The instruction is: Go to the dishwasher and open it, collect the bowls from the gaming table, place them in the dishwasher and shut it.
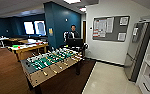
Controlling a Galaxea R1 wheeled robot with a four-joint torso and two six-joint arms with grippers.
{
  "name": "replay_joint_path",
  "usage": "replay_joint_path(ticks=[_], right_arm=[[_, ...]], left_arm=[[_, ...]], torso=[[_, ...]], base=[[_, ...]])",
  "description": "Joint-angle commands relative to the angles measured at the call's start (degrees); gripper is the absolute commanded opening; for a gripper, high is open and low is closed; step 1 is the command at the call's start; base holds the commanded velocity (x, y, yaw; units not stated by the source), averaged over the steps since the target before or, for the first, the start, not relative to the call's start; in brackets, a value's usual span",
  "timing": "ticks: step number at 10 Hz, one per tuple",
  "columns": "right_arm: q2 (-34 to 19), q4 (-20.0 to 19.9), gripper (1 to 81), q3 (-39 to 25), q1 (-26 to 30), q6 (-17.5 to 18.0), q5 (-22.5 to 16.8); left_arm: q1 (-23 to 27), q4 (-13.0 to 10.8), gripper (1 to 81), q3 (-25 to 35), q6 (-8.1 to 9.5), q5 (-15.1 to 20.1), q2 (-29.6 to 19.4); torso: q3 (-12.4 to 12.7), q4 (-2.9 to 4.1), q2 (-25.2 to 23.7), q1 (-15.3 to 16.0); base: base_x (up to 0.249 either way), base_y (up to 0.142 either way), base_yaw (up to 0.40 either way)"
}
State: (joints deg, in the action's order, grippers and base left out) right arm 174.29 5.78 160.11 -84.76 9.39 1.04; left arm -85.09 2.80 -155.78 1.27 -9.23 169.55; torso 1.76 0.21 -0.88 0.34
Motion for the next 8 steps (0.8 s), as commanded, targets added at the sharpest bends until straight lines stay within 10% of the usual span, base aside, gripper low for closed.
replay_joint_path(ticks=[1,8], right_arm=[[0.03,0.2,81.1,-0.25,3.58,-0.16,-2.71],[0.03,0.2,81.1,-0.25,3.58,-0.16,-2.71]], left_arm=[[3.66,-0.43,81.1,-0.31,-0.21,2.2,-0.34],[3.83,-0.34,81.1,-0.31,-0.21,2.2,-0.17]], torso=[[0.0,0.0,0.0,0.0],[0.0,0.0,0.0,0.0]], base=[[0.0,0.0,0.374],[0.0,0.0,0.346]])
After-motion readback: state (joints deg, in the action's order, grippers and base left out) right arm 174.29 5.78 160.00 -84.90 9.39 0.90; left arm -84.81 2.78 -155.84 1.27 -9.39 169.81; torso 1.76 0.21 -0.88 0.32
